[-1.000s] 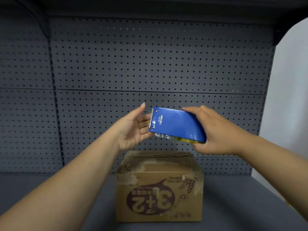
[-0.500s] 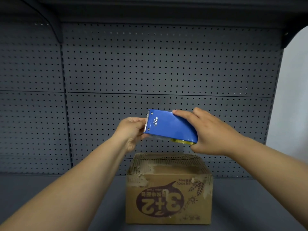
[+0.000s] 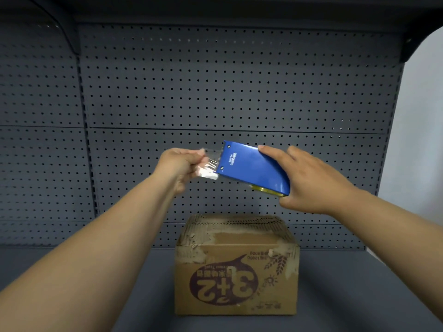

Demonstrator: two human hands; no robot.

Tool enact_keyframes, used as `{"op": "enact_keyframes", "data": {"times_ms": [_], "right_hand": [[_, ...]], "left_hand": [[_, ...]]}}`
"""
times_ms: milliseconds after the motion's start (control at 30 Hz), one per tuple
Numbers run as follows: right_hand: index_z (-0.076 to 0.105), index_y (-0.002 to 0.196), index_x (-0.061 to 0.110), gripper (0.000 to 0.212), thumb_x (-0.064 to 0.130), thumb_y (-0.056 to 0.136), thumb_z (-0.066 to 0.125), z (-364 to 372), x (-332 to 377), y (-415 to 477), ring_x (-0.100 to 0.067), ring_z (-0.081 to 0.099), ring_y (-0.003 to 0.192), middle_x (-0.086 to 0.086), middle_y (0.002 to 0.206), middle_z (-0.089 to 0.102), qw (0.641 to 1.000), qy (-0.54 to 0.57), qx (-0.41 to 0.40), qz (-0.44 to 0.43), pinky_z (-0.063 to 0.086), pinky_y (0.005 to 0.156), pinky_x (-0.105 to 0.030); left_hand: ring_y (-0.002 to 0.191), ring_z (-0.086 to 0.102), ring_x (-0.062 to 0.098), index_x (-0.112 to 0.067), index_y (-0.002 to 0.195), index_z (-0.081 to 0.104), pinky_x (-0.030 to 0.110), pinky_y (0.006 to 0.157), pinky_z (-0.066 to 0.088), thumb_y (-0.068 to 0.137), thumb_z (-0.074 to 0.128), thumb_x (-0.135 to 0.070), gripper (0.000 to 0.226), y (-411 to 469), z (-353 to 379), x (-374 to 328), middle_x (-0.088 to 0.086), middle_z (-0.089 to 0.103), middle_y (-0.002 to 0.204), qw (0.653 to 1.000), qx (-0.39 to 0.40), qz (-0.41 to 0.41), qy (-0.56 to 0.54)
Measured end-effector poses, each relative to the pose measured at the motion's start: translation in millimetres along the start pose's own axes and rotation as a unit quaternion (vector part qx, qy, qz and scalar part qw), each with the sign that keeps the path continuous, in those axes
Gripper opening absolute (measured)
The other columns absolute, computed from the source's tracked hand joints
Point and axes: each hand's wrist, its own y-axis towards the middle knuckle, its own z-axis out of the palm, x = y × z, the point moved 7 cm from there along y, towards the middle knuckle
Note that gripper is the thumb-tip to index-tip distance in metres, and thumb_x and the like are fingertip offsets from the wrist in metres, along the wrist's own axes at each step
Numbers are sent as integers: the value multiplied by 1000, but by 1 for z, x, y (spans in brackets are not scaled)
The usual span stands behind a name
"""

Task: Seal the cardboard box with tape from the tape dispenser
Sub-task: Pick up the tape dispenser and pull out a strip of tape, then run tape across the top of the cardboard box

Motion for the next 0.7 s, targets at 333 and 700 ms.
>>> {"op": "enact_keyframes", "data": {"times_ms": [333, 700], "right_hand": [[9, 140, 43, 96, 30, 67, 69, 11, -48, -22, -11, 37, 84, 7, 92, 35, 999, -10, 40, 15, 35, 67, -26], [4, 138, 51, 87, 42, 73, 62, 56, -37, -6, -9, 41, 90, 12, 97, 36, 988, -19, 141, -63, 28, 58, -13]], "left_hand": [[50, 68, 5, -6, 84, 63, 16, 53, 56, 87, 58, -8, 6, 10, -50, 15, 2, 71, 55, 996, -62, -50, 43], [61, 59, 18, 4, 83, 56, 23, 50, 55, 88, 59, -5, 10, 7, -67, 115, 15, 62, 73, 970, -95, -182, 134]]}}
